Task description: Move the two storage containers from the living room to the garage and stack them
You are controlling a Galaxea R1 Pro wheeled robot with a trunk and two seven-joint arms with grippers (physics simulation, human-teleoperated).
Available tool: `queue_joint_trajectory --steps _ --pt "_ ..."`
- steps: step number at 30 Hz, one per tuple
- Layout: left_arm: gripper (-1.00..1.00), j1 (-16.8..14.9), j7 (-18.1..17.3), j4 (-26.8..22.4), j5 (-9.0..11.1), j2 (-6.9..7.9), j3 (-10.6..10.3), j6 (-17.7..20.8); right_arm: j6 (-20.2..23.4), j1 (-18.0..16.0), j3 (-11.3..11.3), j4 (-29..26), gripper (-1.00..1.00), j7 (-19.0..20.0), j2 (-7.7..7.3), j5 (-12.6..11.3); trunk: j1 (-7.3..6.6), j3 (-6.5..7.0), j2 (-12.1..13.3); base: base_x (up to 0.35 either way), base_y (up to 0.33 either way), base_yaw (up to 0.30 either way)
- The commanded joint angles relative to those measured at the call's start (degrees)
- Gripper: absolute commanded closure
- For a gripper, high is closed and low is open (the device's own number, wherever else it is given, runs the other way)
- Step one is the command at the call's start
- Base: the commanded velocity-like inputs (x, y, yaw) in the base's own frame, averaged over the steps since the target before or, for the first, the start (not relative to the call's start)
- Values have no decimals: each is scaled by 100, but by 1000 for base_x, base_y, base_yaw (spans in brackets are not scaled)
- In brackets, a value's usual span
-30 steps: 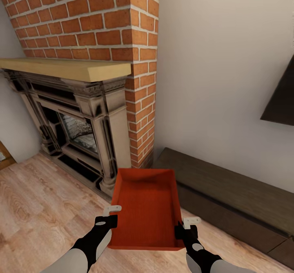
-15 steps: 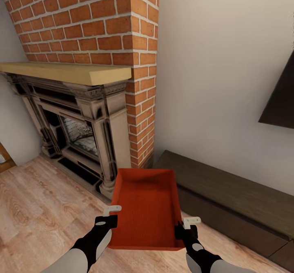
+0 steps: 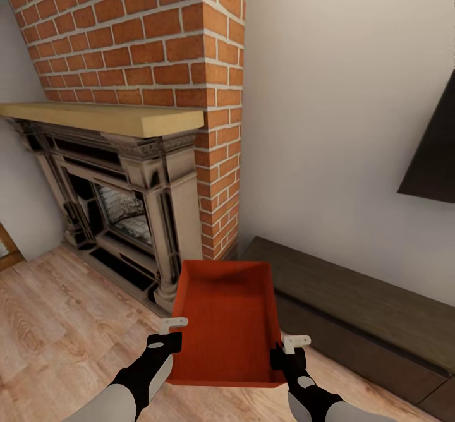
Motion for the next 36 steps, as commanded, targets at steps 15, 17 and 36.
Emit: queue_joint_trajectory --steps 15,17,36 --pt "100 2 76 -10 -10 4 0 42 -34 -8 -134 0 100 -47 1 -67 0 132 -4 0 0 0" --pt "100 2 76 -13 -10 5 0 42 -34 -8 -134 0 100 -47 1 -67 0 151 -4 0 0 0" --pt "100 2 76 -16 -10 8 0 42 -34 -8 -134 0 100 -47 1 -67 0 325 -4 0 0 0"
